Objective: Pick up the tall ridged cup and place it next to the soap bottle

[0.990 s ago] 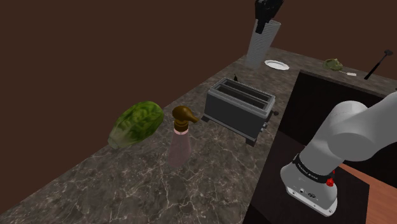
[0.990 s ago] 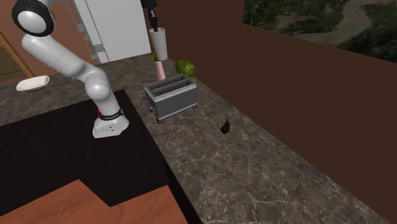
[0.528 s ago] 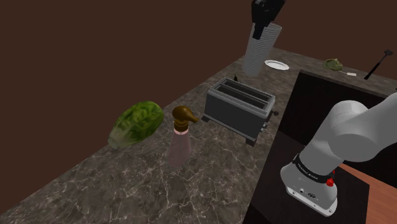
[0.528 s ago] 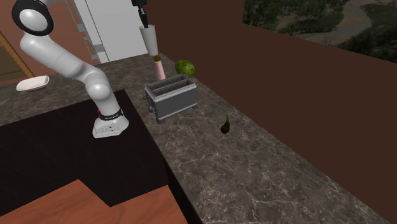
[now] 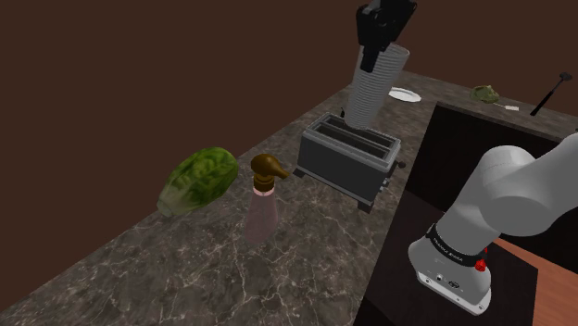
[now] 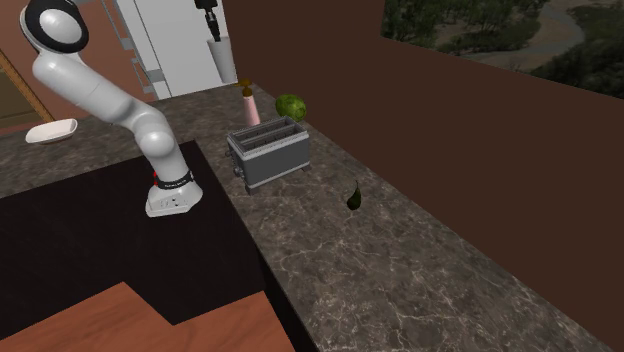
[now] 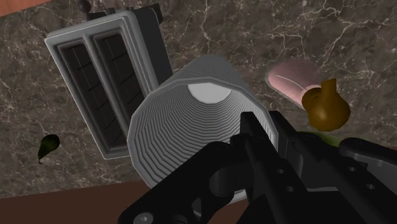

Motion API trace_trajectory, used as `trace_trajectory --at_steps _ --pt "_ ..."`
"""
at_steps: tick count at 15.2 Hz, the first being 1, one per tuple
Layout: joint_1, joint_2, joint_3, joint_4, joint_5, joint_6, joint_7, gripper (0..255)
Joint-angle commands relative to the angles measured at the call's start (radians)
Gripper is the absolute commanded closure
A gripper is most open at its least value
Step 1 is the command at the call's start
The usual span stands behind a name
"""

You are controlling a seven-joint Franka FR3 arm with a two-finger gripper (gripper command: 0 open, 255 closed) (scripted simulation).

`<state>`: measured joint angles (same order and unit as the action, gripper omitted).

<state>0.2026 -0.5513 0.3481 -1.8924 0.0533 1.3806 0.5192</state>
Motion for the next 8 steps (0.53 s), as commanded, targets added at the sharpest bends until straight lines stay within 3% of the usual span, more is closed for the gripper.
trace_trajectory --at_steps 1,8 --pt "0.004 -0.011 0.006 -0.036 0.006 0.025 0.008 255" --pt "0.014 -0.049 0.009 -0.162 0.018 0.113 0.009 255"
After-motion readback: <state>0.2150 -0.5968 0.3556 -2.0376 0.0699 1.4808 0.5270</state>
